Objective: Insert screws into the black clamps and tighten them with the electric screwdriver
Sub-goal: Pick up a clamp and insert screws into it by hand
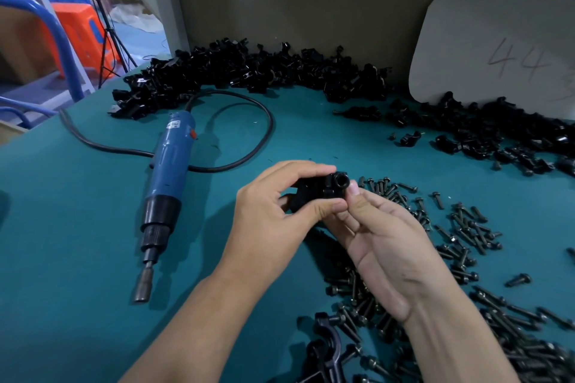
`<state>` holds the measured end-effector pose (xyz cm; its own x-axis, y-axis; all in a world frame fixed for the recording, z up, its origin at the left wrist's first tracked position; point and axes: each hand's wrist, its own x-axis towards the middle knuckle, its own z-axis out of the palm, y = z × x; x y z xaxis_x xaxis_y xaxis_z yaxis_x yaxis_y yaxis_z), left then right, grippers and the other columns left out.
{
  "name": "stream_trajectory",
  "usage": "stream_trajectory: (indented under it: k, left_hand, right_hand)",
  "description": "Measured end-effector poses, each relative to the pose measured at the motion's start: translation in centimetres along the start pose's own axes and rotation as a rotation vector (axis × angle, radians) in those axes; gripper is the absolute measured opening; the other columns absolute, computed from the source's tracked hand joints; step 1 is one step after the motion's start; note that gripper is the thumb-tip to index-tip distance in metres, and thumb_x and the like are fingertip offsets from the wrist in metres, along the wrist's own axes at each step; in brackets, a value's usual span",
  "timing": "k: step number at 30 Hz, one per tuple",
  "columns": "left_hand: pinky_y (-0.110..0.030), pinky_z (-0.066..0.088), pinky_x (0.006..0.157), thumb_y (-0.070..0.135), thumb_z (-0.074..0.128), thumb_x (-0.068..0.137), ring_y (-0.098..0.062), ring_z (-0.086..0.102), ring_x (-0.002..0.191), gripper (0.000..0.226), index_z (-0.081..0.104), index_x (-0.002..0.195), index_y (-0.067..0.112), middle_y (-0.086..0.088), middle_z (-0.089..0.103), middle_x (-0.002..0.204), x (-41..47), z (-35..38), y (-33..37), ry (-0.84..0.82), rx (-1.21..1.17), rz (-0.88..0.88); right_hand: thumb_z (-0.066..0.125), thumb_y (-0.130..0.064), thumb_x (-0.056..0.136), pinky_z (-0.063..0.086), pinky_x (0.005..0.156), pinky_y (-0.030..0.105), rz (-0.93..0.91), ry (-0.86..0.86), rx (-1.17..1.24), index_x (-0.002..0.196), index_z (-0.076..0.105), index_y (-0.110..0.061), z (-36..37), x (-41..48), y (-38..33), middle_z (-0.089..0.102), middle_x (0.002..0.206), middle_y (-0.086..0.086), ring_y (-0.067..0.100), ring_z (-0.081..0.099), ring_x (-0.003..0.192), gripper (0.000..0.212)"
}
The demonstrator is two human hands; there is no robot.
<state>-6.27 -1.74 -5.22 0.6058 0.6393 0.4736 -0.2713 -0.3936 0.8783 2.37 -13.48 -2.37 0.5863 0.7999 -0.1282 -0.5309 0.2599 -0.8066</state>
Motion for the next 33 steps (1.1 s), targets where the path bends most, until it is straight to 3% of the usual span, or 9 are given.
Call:
stream_trajectory:
  k: [5, 13, 22, 27, 33]
  left_hand:
    - [-0.042, 0.063, 0.087, 0.027, 0.09, 0.074, -0.02, 0.07, 0.109, 0.037, 0.077, 0.105, 0.043, 0.011, 0.072, 0.102, -0.03, -0.07, -0.11, 0.007, 0.015, -0.004]
    - [-0.039, 0.062, 0.087, 0.023, 0.087, 0.08, -0.018, 0.068, 0.112, 0.038, 0.077, 0.112, 0.04, 0.014, 0.071, 0.105, -0.2, -0.01, 0.02, -0.005, 0.065, 0.028]
    - [-0.03, 0.061, 0.086, 0.029, 0.085, 0.079, -0.016, 0.07, 0.111, 0.033, 0.076, 0.106, 0.045, 0.012, 0.073, 0.108, -0.02, 0.01, 0.05, -0.018, -0.042, -0.022]
    - [-0.021, 0.056, 0.089, 0.019, 0.084, 0.083, -0.01, 0.071, 0.112, 0.032, 0.076, 0.11, 0.034, 0.012, 0.076, 0.114, -0.12, 0.1, 0.19, -0.075, -0.132, -0.072]
    - [-0.034, 0.058, 0.094, 0.031, 0.088, 0.075, -0.014, 0.07, 0.116, 0.035, 0.078, 0.108, 0.038, 0.007, 0.076, 0.115, -0.31, 0.13, 0.27, -0.01, -0.124, -0.071]
  right_hand:
    - [0.061, -0.02, 0.091, 0.059, 0.084, 0.024, 0.006, -0.032, -0.018, 0.074, 0.08, -0.016, 0.09, -0.16, -0.14, 0.075, 0.083, 0.003, 0.01, 0.072, 0.082, 0.025]
    - [0.068, -0.02, 0.085, 0.058, 0.094, 0.034, 0.038, 0.023, 0.031, 0.078, 0.073, -0.011, -0.07, -0.03, -0.11, 0.065, 0.067, 0.0, 0.007, 0.065, 0.064, 0.013]
    - [0.069, -0.022, 0.086, 0.058, 0.078, 0.02, 0.026, 0.019, 0.032, 0.082, 0.069, -0.011, 0.18, -0.25, -0.33, 0.066, 0.072, -0.002, 0.005, 0.066, 0.067, 0.011]
    - [0.069, -0.02, 0.085, 0.057, 0.072, 0.017, 0.058, 0.014, 0.068, 0.08, 0.08, -0.013, 0.28, -0.35, -0.61, 0.073, 0.083, 0.003, 0.006, 0.068, 0.068, 0.014]
    - [0.072, -0.022, 0.082, 0.059, 0.076, 0.021, 0.069, 0.016, 0.067, 0.075, 0.081, -0.015, 0.38, -0.24, -0.48, 0.073, 0.079, 0.002, 0.007, 0.069, 0.067, 0.013]
